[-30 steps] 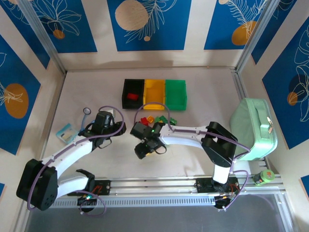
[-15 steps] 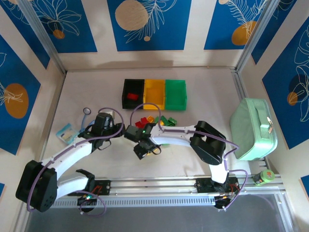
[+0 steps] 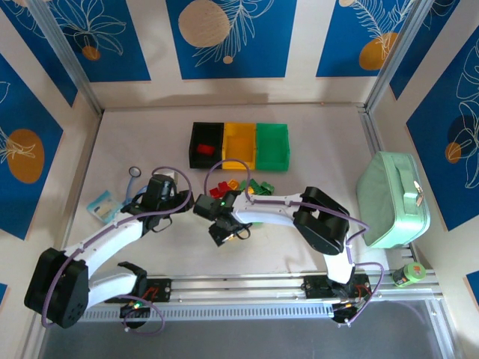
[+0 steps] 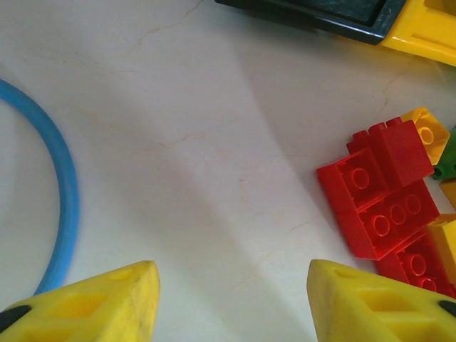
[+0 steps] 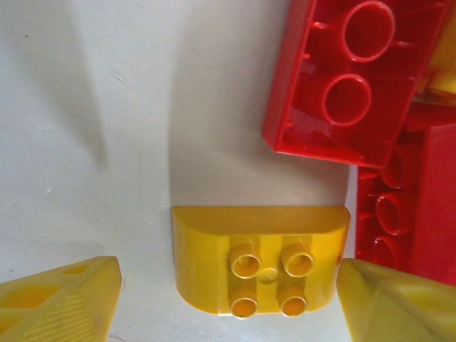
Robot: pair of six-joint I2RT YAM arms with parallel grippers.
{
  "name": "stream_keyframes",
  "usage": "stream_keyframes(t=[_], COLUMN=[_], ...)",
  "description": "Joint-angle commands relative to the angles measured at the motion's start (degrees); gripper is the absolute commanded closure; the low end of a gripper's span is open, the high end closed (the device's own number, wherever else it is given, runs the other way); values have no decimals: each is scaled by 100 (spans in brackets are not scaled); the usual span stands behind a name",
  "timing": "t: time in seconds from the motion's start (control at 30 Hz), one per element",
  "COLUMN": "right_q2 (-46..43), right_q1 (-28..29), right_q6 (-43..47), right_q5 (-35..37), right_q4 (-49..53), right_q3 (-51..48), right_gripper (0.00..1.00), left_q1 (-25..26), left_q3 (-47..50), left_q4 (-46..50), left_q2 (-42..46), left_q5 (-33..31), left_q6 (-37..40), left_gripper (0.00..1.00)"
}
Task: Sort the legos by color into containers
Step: Pick up the lego from the bottom-center of the table.
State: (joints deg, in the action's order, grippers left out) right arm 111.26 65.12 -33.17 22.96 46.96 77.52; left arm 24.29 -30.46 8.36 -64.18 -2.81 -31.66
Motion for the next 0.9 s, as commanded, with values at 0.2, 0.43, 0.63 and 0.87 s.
stream_keyframes(t=[0.2,0.43,0.63,0.87], right_q2=[262,281,-96,-68], right_q1=[-77,-36,11,-60], right_q6=[-146,-107,-67,-264], right_q5=[-455,-649,-576,-231], right_q4=[-94,-183,-355,-33], right_q3=[-35,66,53,78], right_gripper=[22,31,33,18], left_q1=[40,40,40,40], left_q3=[22,14,-3,38], left_q4=[23,-20,-20,16], left_q2=[118,109,125,204], left_q5=[-106,-132,-167,-219], left_q6=[-63,-51,-25,2], left_gripper=[43,43,43,43])
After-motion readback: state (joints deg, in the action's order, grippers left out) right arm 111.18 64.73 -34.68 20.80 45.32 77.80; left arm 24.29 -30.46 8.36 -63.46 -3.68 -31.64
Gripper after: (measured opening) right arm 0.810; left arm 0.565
